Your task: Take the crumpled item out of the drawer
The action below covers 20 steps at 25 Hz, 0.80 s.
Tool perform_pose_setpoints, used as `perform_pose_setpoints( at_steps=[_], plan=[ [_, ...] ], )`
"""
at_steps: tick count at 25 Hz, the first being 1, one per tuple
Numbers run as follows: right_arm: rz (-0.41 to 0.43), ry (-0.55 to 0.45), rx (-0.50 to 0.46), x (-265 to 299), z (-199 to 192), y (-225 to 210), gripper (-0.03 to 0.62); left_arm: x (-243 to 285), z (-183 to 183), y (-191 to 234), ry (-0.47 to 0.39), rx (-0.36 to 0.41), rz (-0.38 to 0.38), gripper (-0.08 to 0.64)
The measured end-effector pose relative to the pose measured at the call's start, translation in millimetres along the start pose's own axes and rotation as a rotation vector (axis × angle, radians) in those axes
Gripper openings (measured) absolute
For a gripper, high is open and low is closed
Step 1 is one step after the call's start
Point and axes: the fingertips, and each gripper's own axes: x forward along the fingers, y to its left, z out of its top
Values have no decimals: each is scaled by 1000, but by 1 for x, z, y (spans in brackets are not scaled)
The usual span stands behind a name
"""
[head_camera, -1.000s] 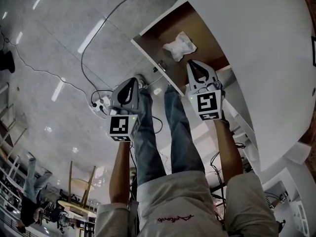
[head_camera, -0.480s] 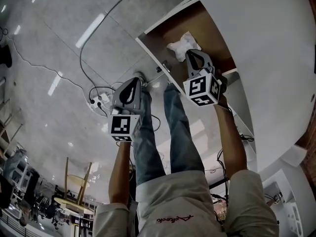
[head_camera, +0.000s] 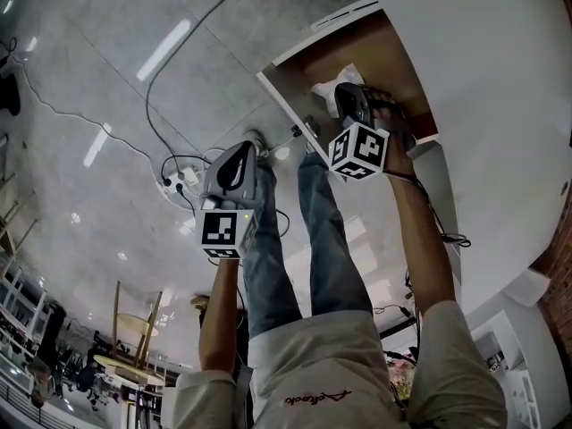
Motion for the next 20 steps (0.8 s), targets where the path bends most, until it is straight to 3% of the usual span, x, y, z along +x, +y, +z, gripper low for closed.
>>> perform_pose_setpoints(
  at_steps=[10, 15, 17, 20],
  plan=[
    [65, 76, -394, 18, -6, 17, 14, 1, -4, -2, 1, -22, -4, 9],
    [110, 92, -382, 23, -9, 17, 18, 1, -5, -1, 4, -22, -6, 9],
    [139, 100, -384, 26, -11, 19, 109, 1, -6, -1, 3, -23, -8, 9],
    [151, 119, -405, 35, -10, 17, 127, 1, -7, -1, 4, -26, -9, 9]
  ],
)
